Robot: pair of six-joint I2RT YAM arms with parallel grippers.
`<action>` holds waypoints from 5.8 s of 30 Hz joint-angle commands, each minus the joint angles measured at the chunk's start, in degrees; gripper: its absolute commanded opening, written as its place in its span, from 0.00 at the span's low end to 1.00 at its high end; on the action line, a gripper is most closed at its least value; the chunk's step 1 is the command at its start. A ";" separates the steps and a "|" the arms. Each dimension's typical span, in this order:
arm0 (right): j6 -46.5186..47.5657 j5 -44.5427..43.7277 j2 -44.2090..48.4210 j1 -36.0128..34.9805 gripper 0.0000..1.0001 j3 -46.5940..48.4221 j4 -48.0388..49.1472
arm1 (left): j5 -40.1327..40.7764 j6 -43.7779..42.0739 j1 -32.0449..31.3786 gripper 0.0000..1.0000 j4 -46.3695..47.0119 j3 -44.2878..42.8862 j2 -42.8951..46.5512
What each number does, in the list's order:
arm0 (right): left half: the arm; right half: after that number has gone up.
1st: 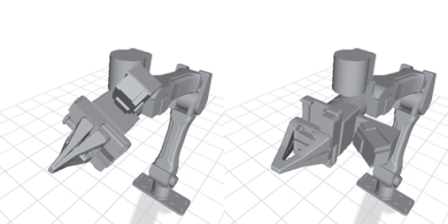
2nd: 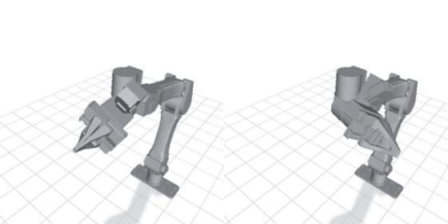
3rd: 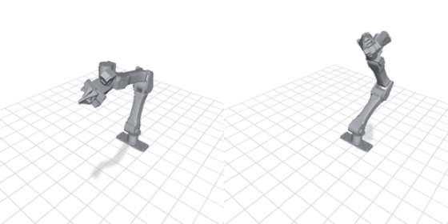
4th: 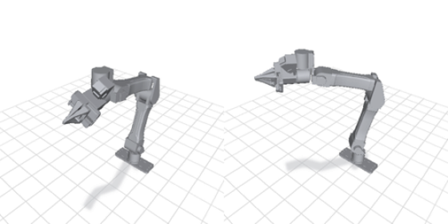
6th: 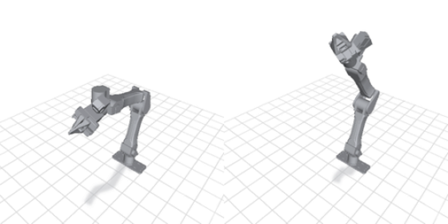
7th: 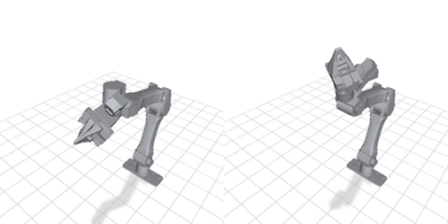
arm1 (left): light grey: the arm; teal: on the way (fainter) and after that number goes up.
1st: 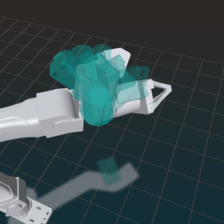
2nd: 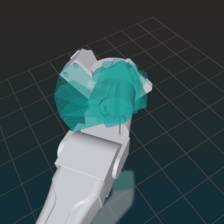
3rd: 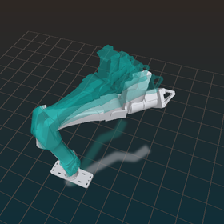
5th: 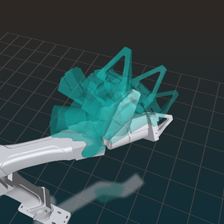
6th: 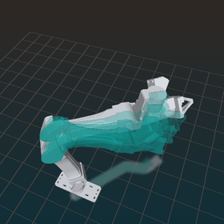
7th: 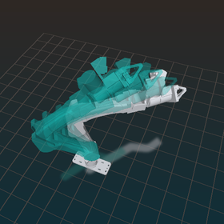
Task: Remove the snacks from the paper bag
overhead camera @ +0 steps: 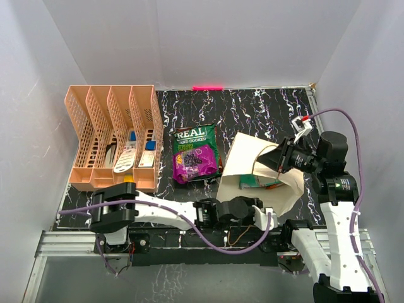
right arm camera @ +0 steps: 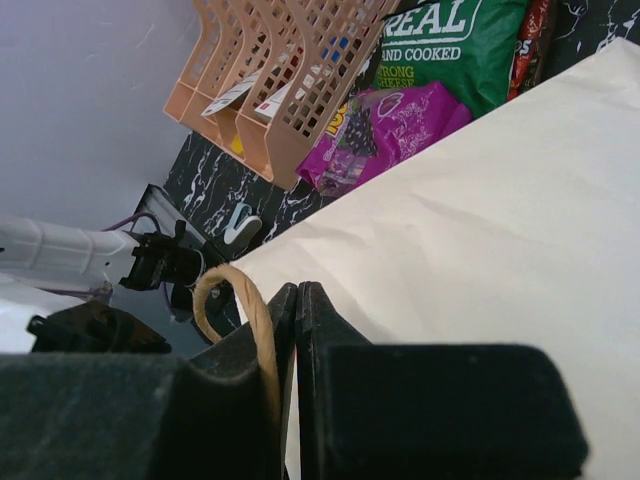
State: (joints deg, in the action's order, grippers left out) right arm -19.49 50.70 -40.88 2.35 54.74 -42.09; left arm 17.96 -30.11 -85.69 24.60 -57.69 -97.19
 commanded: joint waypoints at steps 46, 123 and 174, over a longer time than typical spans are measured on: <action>1.46 -3.29 0.10 0.02 0.08 7.92 0.58 | -0.01 -5.40 12.10 0.00 -10.83 -17.24 -7.90; 22.99 -51.49 -21.77 -0.07 0.08 46.07 8.17 | -14.12 -21.44 40.43 0.66 -21.33 0.14 12.23; 1.75 -22.69 13.34 -4.42 0.08 -2.13 3.99 | -21.76 14.70 5.86 0.75 -9.03 3.08 26.73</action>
State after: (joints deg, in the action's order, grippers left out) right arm -12.82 20.78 -29.58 -1.89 54.39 -39.27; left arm -11.27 -11.60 -74.72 11.81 -51.83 -68.73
